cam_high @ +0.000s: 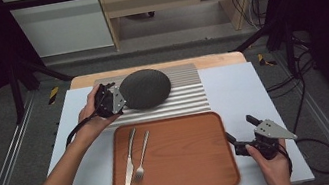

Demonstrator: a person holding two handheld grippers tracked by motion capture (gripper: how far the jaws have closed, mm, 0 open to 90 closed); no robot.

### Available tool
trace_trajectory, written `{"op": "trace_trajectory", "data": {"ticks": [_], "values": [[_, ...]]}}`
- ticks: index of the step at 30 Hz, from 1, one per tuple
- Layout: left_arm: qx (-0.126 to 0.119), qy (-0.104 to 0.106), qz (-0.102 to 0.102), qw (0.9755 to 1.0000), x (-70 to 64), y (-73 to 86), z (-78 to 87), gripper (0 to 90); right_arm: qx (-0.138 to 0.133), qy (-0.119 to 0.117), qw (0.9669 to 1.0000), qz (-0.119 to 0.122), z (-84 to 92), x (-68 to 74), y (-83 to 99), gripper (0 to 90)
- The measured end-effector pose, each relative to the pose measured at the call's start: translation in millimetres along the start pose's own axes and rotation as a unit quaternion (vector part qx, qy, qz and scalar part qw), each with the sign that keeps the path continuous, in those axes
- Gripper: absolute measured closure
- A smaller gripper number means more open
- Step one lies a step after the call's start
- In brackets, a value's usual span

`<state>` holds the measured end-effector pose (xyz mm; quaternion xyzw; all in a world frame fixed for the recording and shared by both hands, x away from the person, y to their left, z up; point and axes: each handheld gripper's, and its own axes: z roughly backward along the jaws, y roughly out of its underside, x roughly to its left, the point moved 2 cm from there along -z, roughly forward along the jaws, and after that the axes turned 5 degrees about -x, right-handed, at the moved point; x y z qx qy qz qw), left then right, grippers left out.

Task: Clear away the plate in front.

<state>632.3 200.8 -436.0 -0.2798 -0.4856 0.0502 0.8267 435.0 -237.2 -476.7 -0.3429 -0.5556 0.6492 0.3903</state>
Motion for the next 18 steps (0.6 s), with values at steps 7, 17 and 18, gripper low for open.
{"op": "trace_trajectory", "data": {"ticks": [7, 17, 18], "values": [[-0.005, 0.010, -0.038, 0.9992, -12.7, 2.6, 1.8, 30.4, -0.003, 0.004, 1.0000, -0.002, 1.1, -1.1, -0.8, 5.9], [-0.008, 0.041, -0.094, 0.9947, -31.0, -1.6, -4.4, 37.8, 0.000, 0.005, 1.0000, -0.002, 0.8, -0.4, -0.2, 5.9], [-0.008, 0.044, -0.097, 0.9943, -32.8, -2.4, -5.4, 38.0, -0.001, 0.004, 1.0000, -0.002, 0.9, -0.3, -0.3, 5.9]]}}
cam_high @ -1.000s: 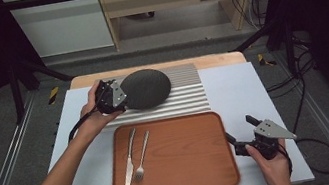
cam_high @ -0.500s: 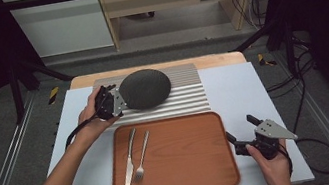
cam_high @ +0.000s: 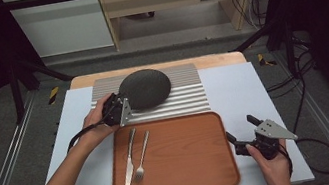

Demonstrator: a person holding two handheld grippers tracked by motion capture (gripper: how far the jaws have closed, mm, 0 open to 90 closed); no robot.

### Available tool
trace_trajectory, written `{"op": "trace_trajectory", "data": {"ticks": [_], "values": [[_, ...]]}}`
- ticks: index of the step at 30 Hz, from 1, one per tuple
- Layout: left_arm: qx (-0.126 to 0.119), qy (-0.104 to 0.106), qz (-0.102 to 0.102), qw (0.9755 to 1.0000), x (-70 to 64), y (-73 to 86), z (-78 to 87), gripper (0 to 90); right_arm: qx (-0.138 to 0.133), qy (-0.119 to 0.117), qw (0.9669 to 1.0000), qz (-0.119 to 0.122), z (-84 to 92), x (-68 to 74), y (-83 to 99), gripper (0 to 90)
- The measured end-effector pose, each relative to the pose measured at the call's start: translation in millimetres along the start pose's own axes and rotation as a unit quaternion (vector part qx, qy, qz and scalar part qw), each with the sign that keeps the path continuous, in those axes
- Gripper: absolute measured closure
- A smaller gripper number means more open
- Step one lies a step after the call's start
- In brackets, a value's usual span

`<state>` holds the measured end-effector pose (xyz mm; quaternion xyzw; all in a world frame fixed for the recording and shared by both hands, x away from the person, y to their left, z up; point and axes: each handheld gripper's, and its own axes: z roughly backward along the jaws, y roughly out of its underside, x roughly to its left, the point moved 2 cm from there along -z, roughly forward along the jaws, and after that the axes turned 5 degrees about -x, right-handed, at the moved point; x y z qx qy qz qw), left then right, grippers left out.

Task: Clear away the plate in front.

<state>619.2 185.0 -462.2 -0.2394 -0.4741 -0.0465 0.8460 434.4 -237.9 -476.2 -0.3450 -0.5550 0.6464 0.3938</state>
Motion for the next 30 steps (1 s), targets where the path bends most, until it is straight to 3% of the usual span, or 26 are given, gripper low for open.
{"op": "trace_trajectory", "data": {"ticks": [13, 30], "values": [[-0.001, 0.031, -0.034, 0.9989, -18.0, -9.2, -12.2, 42.6, 0.000, 0.001, 1.0000, -0.001, 1.0, -1.3, 0.0, 5.9], [0.000, 0.037, -0.062, 0.9974, -26.6, -16.1, -27.0, 57.8, -0.001, 0.001, 1.0000, -0.005, 2.0, -3.2, 0.0, 5.9]]}}
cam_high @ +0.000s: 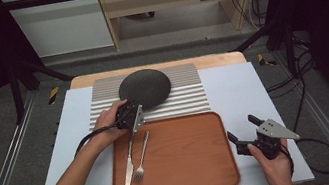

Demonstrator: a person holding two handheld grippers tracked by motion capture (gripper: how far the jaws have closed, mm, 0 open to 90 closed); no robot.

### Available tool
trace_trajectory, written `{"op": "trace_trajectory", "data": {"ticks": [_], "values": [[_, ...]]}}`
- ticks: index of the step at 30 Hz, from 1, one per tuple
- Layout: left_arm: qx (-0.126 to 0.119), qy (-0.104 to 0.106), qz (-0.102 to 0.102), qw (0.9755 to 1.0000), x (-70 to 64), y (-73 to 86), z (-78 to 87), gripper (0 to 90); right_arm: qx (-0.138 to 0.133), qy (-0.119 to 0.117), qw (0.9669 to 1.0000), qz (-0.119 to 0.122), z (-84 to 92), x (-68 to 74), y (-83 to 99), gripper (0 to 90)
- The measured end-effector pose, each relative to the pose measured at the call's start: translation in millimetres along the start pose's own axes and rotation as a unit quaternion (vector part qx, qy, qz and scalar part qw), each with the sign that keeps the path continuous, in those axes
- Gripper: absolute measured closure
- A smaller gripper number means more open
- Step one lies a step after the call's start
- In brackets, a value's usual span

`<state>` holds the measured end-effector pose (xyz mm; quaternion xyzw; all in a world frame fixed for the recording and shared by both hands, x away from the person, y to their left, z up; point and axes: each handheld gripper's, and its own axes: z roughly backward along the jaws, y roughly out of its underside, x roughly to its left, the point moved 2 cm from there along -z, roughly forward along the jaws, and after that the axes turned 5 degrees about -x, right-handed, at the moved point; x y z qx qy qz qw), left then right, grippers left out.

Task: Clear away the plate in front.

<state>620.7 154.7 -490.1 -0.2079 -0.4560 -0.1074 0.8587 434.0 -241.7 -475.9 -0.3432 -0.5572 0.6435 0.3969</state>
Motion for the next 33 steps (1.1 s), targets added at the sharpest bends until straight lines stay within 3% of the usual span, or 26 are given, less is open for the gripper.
{"op": "trace_trajectory", "data": {"ticks": [17, 33], "values": [[0.012, 0.000, -0.020, 0.9997, -4.8, -1.5, -9.7, 61.9, -0.001, 0.000, 1.0000, -0.002, 0.4, -1.4, 0.3, 6.0], [0.015, -0.003, -0.021, 0.9997, -4.6, 0.5, -14.2, 64.7, 0.001, -0.004, 1.0000, -0.005, -0.5, -0.4, 0.8, 6.1]]}}
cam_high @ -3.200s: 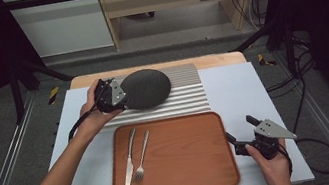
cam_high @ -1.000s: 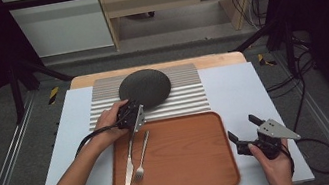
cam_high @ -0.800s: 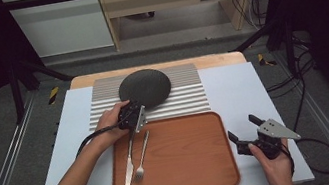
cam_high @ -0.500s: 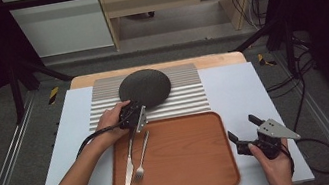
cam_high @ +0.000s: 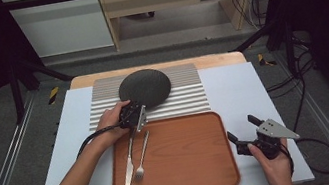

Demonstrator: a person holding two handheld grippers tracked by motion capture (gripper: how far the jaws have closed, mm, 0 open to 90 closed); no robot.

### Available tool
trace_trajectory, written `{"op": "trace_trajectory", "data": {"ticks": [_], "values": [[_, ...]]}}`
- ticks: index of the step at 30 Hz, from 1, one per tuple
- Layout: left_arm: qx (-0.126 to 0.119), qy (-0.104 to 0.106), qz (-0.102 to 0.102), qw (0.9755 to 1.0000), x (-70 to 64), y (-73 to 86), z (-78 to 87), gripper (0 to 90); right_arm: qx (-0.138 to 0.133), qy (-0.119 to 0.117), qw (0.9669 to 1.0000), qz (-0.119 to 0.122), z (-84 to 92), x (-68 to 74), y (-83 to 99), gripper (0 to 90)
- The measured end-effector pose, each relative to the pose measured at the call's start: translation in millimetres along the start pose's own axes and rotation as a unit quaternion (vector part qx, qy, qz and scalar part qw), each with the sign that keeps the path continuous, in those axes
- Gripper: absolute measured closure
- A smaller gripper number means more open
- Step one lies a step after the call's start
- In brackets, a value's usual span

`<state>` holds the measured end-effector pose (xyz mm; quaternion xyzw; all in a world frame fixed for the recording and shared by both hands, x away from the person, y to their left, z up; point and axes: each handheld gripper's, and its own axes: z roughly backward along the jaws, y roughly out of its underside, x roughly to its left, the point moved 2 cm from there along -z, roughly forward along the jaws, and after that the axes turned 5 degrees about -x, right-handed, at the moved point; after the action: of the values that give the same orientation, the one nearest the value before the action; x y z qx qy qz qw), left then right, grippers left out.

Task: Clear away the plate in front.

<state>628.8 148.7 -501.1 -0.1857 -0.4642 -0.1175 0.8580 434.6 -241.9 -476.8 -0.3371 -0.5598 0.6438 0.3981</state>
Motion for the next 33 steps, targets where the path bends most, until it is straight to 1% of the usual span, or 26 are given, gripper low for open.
{"op": "trace_trajectory", "data": {"ticks": [14, 16, 20, 23, 25, 33], "values": [[0.002, 0.007, -0.004, 1.0000, -0.4, -1.1, -3.9, 73.3, -0.002, 0.001, 1.0000, -0.001, 0.7, -1.7, 0.1, 6.1], [0.001, 0.010, 0.001, 0.9999, 0.2, -0.8, -4.0, 73.8, -0.002, 0.000, 1.0000, -0.002, 0.9, -2.0, 0.1, 6.0], [0.003, 0.009, -0.005, 0.9999, -0.1, -1.1, -4.2, 74.5, -0.003, 0.000, 1.0000, -0.003, 0.8, -1.7, -0.1, 6.0], [0.004, 0.011, -0.006, 0.9999, -0.5, -1.3, -4.4, 75.3, -0.001, -0.001, 1.0000, -0.003, 0.3, -1.5, 0.5, 6.0], [0.005, 0.012, 0.000, 0.9999, 0.0, -1.7, -4.3, 76.7, -0.002, -0.001, 1.0000, -0.003, 0.2, -1.5, 0.4, 6.0], [0.005, 0.014, -0.004, 0.9999, 0.0, -2.5, -3.2, 77.8, -0.003, 0.000, 1.0000, -0.003, 0.7, -1.8, 0.0, 6.0]]}}
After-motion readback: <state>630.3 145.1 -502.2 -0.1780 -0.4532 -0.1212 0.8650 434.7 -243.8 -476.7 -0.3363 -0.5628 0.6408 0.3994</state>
